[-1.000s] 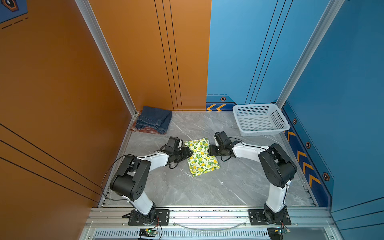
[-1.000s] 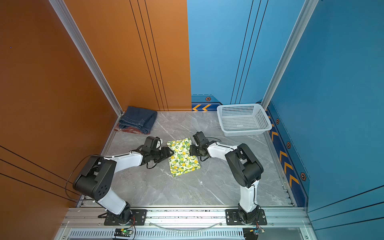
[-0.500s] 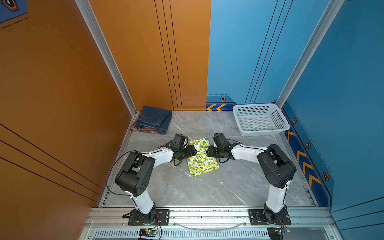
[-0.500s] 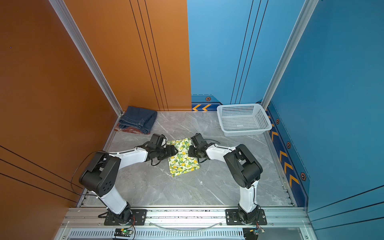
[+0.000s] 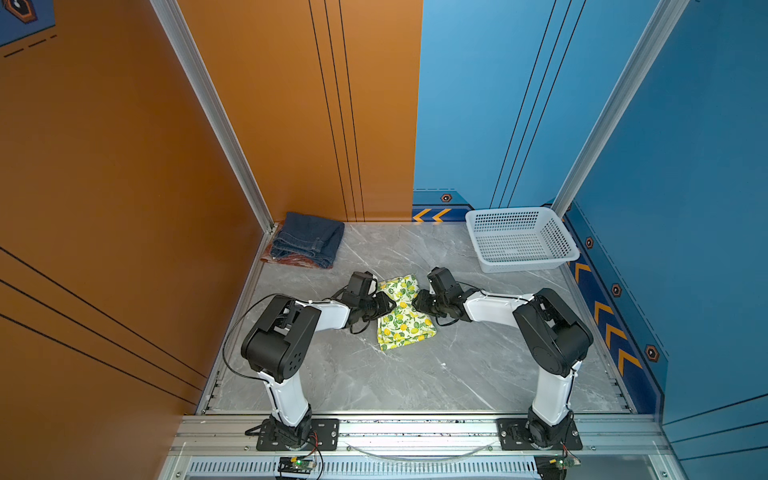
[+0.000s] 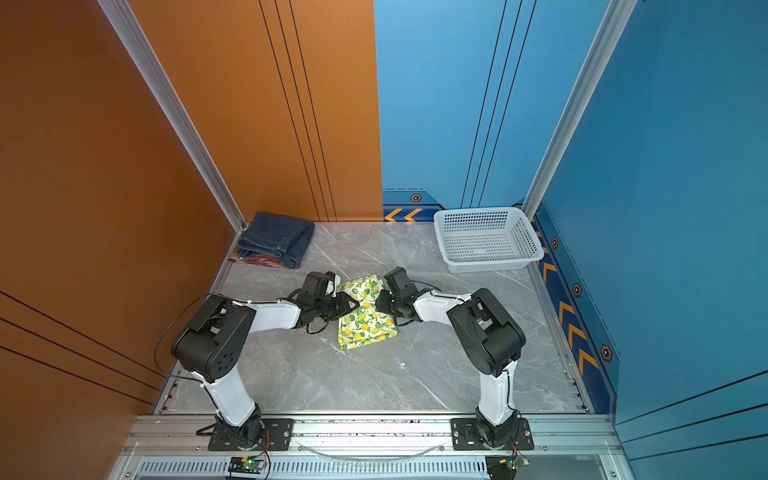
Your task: Fold and stack the skirts
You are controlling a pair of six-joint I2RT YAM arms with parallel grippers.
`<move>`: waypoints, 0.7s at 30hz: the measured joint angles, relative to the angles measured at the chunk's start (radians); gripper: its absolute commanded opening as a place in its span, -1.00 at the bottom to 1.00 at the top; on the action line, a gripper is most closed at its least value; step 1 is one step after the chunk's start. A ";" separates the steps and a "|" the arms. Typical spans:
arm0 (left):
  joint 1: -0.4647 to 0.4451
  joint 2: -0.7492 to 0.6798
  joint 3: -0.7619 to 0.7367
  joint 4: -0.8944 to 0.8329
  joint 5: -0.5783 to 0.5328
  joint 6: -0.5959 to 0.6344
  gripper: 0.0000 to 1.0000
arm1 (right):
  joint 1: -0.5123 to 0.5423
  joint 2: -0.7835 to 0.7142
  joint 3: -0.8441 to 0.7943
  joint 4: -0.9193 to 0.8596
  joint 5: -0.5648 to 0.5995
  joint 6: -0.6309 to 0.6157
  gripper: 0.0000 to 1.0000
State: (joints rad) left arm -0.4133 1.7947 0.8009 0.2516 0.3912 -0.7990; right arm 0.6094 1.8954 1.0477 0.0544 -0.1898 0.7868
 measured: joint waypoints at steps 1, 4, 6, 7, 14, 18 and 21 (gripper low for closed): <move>0.002 -0.003 -0.003 -0.007 0.005 -0.006 -1.00 | -0.002 0.000 -0.001 0.000 -0.002 0.000 -0.19; 0.007 -0.028 -0.005 -0.050 0.006 -0.018 -1.00 | -0.013 -0.003 -0.002 0.000 -0.016 -0.001 -0.14; 0.008 -0.056 -0.004 -0.101 0.000 -0.027 -1.00 | -0.022 -0.015 -0.007 -0.013 -0.018 -0.006 -0.06; 0.008 -0.074 -0.002 -0.122 -0.004 -0.030 -1.00 | -0.026 -0.026 -0.011 -0.022 -0.017 -0.010 -0.02; 0.024 -0.200 0.102 -0.212 -0.061 -0.069 -1.00 | -0.053 -0.206 -0.027 -0.111 0.016 -0.085 0.27; 0.055 -0.227 0.177 -0.215 -0.088 -0.089 -1.00 | -0.051 -0.325 -0.032 -0.142 0.063 -0.140 0.30; 0.087 -0.227 0.230 -0.224 -0.099 -0.102 -1.00 | -0.046 -0.382 -0.044 -0.155 0.096 -0.171 0.31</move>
State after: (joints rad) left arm -0.3260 1.5677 1.0309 0.0273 0.2920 -0.9012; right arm 0.5636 1.5131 1.0039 -0.1005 -0.0937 0.6155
